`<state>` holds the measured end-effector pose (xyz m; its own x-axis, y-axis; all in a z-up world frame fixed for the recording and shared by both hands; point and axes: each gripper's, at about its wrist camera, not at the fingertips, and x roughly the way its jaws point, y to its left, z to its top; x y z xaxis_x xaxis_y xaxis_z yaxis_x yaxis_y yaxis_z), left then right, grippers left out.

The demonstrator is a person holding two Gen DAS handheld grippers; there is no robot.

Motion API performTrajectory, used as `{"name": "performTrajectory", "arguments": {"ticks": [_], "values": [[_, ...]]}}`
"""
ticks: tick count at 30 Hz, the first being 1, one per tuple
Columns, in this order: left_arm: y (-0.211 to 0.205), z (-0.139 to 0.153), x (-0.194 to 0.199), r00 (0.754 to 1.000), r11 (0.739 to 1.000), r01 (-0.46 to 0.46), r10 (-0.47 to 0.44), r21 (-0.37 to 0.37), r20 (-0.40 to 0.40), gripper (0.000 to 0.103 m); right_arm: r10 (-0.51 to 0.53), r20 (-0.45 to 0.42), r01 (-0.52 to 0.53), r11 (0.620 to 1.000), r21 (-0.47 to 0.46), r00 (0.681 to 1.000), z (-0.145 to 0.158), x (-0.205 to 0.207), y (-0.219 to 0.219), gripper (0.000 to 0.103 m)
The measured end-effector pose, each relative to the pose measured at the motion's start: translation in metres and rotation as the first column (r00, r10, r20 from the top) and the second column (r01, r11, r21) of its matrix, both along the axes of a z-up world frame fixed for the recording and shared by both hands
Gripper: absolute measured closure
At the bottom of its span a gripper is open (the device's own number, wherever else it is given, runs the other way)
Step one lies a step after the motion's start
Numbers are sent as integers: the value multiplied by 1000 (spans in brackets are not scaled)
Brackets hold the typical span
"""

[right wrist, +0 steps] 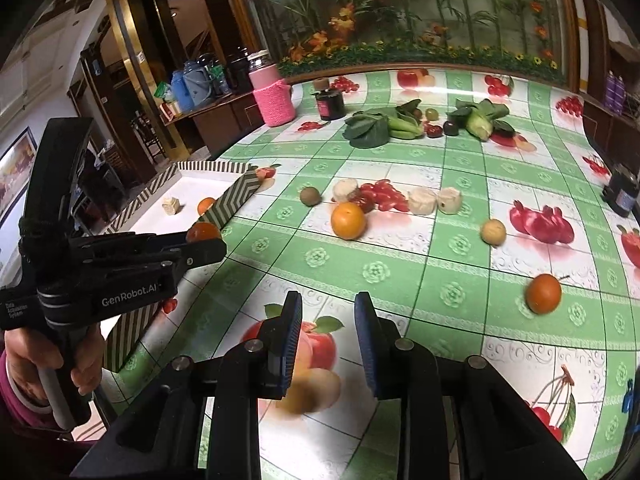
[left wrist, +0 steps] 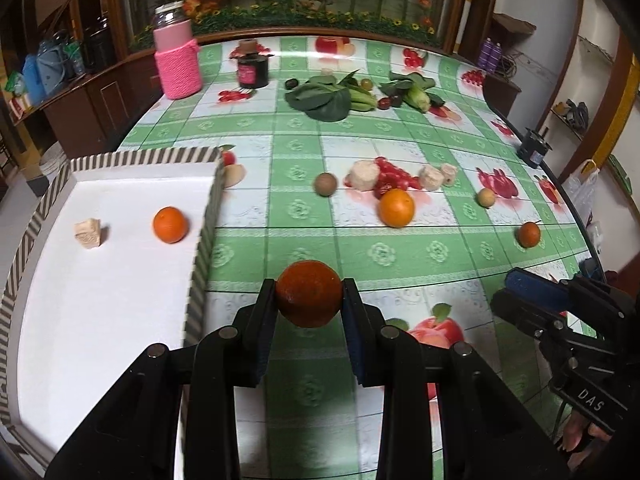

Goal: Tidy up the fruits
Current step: 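Release the orange into the white tray with the left tool while the right tool releases the tan fruit there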

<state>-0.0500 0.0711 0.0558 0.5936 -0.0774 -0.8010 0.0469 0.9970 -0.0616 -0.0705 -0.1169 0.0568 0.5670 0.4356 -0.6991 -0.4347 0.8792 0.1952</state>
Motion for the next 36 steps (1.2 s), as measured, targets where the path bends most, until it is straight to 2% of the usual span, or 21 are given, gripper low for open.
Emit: {"name": "performTrajectory", "arguments": {"ticks": [4,6,7,10,13,18,19,20,21,22,23,24,26,29,30,32,34,36], "values": [[7,-4,-1,1000,1000,-16,16,-7,-6,74,16,-22,-16,1000,12,1000,-1,-5,-5,68],[9,-6,-1,1000,1000,-18,18,-13,-11,74,53,-56,-51,998,45,997,-3,-13,-6,39],[11,-7,-1,1000,1000,-20,20,-14,-13,74,76,-76,-70,995,73,994,-4,-19,-6,35],[13,-8,-1,999,999,-29,29,-23,-15,74,160,-109,-149,983,104,981,-4,-35,0,35],[15,-7,-1,999,999,-32,32,-28,-14,74,199,-117,-198,980,19,973,-13,-57,12,35],[17,-5,-1,999,999,-37,37,-37,-14,74,258,-139,-261,965,-6,956,-31,-78,27,38],[17,-4,-2,999,999,-37,36,-36,-10,74,273,-134,-281,959,-42,953,-36,-81,34,39],[17,-4,-2,999,999,-36,36,-35,-9,74,278,-135,-289,955,-68,951,-40,-82,38,48],[17,-3,-3,999,999,-36,35,-37,-8,74,282,-143,-296,951,-93,949,-46,-83,42,64],[18,-2,-3,999,999,-36,35,-39,-8,74,279,-99,-291,946,-141,955,-45,-88,44,71],[19,-1,-4,999,999,-37,37,-38,-6,74,278,-105,-293,942,-165,955,-46,-90,45,76],[19,-1,-5,999,999,-39,39,-38,-6,74,281,-100,-295,939,-174,954,-46,-91,45,77],[22,0,-4,999,998,-41,41,-44,-5,74,280,-104,-295,935,-196,954,-46,-95,41,77],[24,1,-3,999,997,-49,49,-54,-3,74,269,-125,-288,942,-174,955,-47,-91,34,74],[24,2,-3,999,997,-47,47,-58,-3,74,258,-126,-276,947,-166,958,-47,-90,30,60],[23,2,-5,999,998,-44,45,-53,0,74,238,-123,-257,952,-165,963,-46,-91,25,40],[24,2,-5,999,997,-47,47,-55,-1,74,232,-125,-250,956,-154,965,-46,-93,20,41],[25,1,-5,999,997,-51,50,-56,-4,74,224,-118,-239,960,-144,968,-46,-94,15,46]]}}
